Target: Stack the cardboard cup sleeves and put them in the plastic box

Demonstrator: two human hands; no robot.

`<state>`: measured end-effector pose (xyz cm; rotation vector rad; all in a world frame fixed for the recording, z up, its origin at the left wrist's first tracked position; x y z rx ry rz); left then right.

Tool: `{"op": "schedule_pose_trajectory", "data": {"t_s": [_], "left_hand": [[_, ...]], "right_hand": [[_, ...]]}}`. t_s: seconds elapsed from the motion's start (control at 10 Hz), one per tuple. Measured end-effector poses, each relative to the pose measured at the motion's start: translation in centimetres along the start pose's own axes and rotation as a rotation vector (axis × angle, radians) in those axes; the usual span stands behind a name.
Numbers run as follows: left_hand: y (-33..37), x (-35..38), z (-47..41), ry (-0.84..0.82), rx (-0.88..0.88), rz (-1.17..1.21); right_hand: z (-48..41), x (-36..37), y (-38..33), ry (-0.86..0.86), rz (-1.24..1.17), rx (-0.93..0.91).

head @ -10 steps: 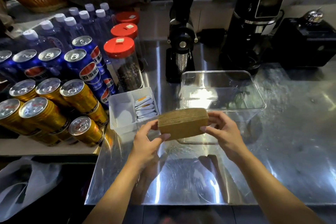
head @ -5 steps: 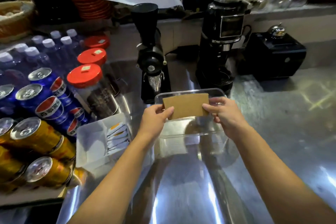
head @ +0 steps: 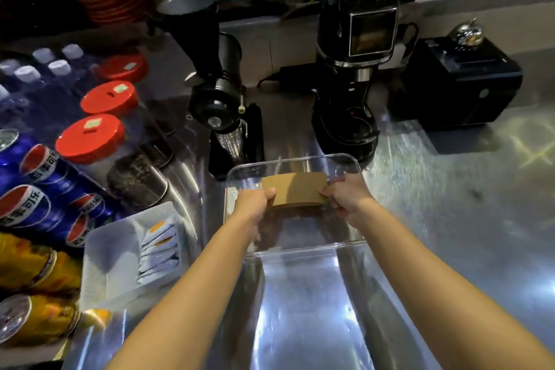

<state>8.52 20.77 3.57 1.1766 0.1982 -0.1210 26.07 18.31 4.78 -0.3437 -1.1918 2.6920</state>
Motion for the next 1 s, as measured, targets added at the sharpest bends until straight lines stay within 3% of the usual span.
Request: {"op": "schedule_pose_trajectory", "data": {"t_s": [0.2, 0.4, 0.8, 1.0], "left_hand": [[-0.8, 0.4, -1.4, 0.059, -0.106, 0.034], [-1.2, 0.4, -1.8, 0.053, -0.088, 0.027], [-1.3, 0.1, -1.4, 0.044, -0.038, -0.097], [0.7, -0.7, -0.7, 0.083, 0.107, -0.176]], "right_hand": [[-1.7, 0.7, 0.1, -0.038, 0.008, 0.036], [-2.6, 0.8, 0.3, 0.014, 0.093, -0.011], [-2.2, 1.0, 0.5, 0.135, 0.256, -0.125], [-0.3, 0.3, -1.8, 0.182, 0.384, -0.241]]}}
Point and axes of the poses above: each hand's wrist, its own z-axis away from the middle knuckle, its own x-axis out of the palm, y = z × x, the point moved 2 cm from there along -z, towards the middle knuckle, and after that the axes turned 9 degrees about x, right-handed, at the moved point
